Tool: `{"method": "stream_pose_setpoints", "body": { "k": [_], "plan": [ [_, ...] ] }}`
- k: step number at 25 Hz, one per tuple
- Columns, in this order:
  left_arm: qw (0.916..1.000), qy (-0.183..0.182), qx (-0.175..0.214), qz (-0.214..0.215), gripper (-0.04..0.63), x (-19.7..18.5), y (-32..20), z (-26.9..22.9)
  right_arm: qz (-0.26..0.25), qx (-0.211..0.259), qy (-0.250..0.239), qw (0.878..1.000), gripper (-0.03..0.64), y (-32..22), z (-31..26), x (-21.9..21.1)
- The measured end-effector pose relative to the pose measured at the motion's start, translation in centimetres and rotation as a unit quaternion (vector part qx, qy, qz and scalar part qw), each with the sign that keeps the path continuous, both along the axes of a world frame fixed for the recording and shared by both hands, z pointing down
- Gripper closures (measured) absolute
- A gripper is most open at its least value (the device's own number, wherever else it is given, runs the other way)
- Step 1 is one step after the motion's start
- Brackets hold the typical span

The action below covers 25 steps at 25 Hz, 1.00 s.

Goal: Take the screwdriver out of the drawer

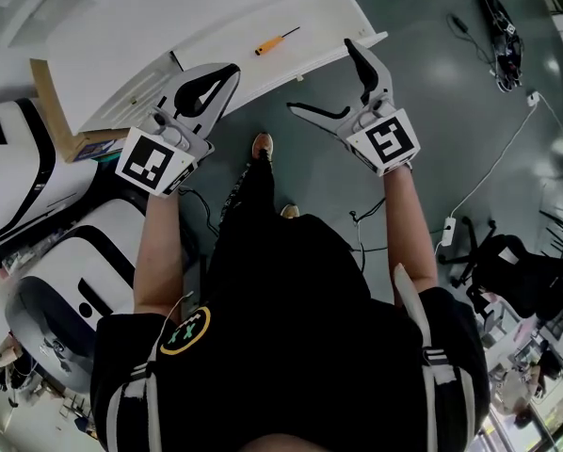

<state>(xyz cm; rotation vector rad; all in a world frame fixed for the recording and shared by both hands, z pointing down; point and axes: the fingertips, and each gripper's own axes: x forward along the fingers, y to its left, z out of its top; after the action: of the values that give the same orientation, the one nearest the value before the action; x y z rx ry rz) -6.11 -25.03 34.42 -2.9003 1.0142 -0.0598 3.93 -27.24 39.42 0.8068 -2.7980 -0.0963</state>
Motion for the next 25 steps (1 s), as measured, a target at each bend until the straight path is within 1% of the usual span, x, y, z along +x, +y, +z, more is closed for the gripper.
{"method": "stream_pose_setpoints", "body": {
  "k": [8, 16, 20, 25],
  "plan": [
    [0.9999, -0.002, -0.015, -0.003, 0.574, -1.7, -3.2, 1.6, -0.016, -0.018, 0.031, 0.999, 0.025, -5.1, 3.7, -2.5],
    [0.9995, -0.008, -0.028, -0.009, 0.574, -3.1, -5.7, 3.3, -0.057, -0.033, 0.101, 0.993, 0.025, -9.1, 9.0, -5.1],
    [0.9993, -0.005, -0.036, -0.011, 0.574, -3.7, -6.7, 3.8, -0.084, -0.046, 0.151, 0.984, 0.025, -10.7, 12.7, -6.3],
    [0.9989, -0.005, -0.045, -0.011, 0.574, -4.4, -7.4, 4.4, -0.111, -0.054, 0.221, 0.967, 0.025, -12.7, 17.7, -7.1]
  ]
}}
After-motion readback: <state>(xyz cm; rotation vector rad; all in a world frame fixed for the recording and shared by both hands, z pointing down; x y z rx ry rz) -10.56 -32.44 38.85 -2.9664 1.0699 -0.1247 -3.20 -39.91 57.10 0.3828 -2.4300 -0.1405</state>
